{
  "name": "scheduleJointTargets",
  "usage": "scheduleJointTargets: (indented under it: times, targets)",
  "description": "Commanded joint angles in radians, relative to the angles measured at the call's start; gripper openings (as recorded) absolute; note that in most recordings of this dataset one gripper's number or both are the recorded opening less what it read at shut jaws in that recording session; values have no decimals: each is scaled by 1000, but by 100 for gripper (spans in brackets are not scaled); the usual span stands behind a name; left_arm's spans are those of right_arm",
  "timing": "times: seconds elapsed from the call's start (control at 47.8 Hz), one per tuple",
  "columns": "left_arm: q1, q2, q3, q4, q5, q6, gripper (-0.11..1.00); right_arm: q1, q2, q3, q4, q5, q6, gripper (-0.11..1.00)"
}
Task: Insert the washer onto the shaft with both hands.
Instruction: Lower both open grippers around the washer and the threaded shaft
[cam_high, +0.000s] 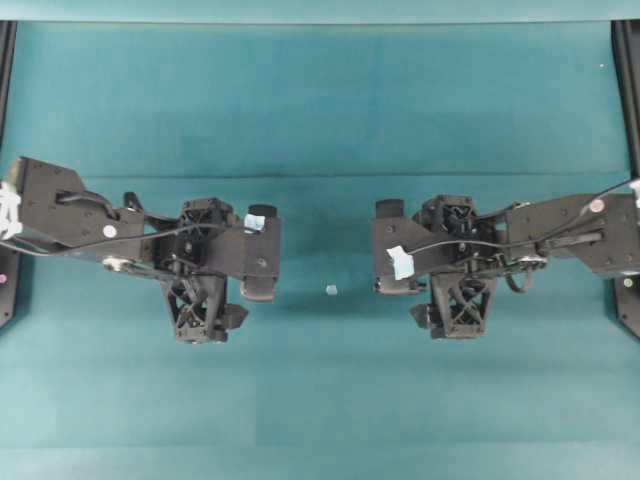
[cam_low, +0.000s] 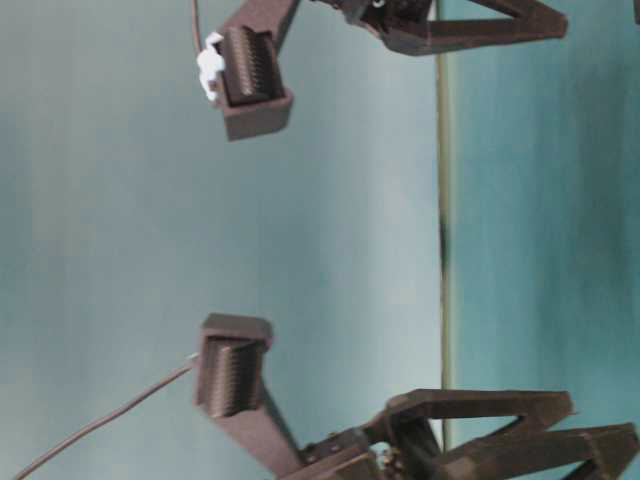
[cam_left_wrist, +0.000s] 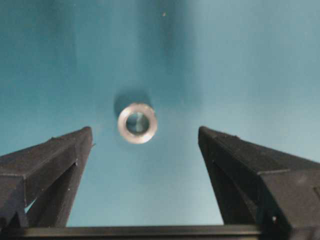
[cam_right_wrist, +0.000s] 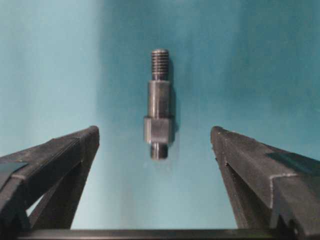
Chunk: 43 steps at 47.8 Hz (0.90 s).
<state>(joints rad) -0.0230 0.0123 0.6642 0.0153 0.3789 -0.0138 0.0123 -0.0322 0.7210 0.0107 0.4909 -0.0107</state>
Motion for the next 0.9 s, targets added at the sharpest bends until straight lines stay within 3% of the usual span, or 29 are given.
scheduleJointTargets:
  times: [0.0, 0.879]
  targets:
    - [-3, 9, -11, 3, -11, 3, 95, -2, 5, -6, -3, -20, -2, 83]
    - [0, 107, -20, 2, -95, 2, 95, -15, 71, 25, -2, -104, -8, 82]
